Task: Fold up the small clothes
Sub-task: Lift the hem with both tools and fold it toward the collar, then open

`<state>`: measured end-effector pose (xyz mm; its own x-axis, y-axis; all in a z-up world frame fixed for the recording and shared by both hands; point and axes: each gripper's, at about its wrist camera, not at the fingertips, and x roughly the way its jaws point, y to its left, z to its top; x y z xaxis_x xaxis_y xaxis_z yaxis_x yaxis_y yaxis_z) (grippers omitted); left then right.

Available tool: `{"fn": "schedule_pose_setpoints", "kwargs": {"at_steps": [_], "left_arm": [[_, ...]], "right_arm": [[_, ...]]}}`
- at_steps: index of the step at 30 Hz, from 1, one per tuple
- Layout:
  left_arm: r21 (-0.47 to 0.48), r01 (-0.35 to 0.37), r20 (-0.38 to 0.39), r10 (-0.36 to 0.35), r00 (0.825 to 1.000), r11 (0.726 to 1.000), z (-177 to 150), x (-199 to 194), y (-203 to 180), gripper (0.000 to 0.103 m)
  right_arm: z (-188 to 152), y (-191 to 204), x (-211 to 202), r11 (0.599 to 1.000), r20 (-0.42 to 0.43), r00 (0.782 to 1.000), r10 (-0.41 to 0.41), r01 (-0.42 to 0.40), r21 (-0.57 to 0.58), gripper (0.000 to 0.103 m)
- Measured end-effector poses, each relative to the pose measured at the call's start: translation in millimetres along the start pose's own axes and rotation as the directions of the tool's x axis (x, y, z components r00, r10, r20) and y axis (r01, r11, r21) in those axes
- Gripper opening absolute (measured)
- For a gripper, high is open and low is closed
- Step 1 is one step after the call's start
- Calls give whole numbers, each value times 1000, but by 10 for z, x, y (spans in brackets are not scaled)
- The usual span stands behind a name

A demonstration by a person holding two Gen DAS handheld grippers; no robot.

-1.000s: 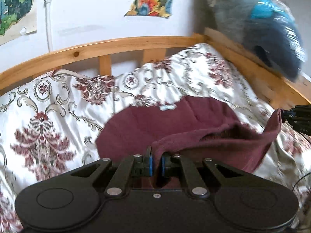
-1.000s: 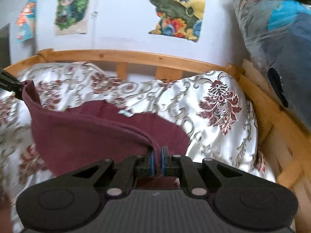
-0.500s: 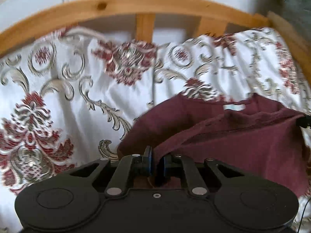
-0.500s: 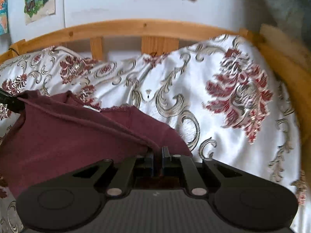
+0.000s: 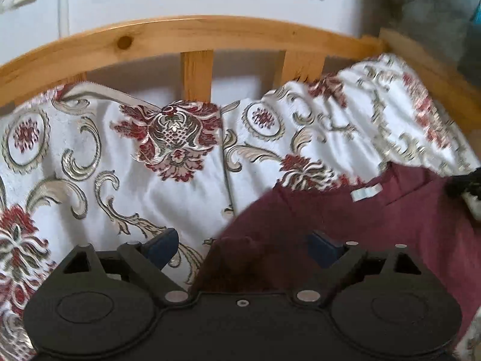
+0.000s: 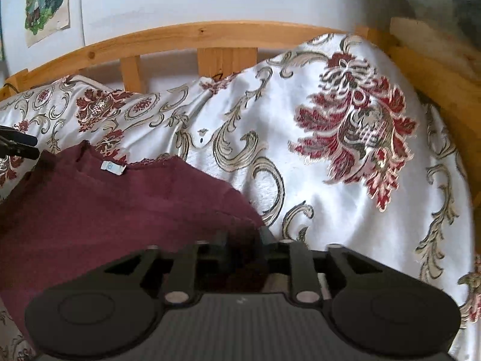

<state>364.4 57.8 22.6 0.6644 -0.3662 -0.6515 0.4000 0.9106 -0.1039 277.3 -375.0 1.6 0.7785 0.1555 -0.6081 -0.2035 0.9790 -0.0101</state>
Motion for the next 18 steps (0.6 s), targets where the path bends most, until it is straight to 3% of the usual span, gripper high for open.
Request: {"fn": "schedule_pose_setpoints", "kwargs": {"at_steps": [1, 2, 6, 8, 12, 15, 18], "left_arm": [[-17, 16, 11, -15, 1000, 1000, -28, -22, 24, 98], [-32, 25, 26, -24, 999, 999, -68, -44, 44, 100], [-34, 18, 38, -16, 999, 999, -209, -27, 29, 101], [-9, 0, 31, 1, 1000, 1000, -251, 48, 2, 101], [5, -101, 31, 101, 994, 995, -285, 197, -9, 101], [2, -234, -7, 234, 972, 972, -302, 325, 10, 102], [-34, -243, -8, 243, 970, 969, -347, 330, 92, 103]], "right_arm": [[-1, 16, -41, 1000, 16, 1000, -1, 1, -4, 68], [-4, 33, -84, 1000, 33, 999, 0, 0, -8, 72], [-22, 149, -153, 999, 38, 999, 3, -1, -52, 86], [-64, 238, -119, 994, 18, 1000, -21, 23, -103, 86], [-150, 396, -4, 974, 6, 994, -111, 110, -199, 94], [-197, 448, 84, 937, 60, 967, -246, 253, -240, 99], [-182, 401, 123, 908, 108, 925, -365, 380, -176, 99]]}}
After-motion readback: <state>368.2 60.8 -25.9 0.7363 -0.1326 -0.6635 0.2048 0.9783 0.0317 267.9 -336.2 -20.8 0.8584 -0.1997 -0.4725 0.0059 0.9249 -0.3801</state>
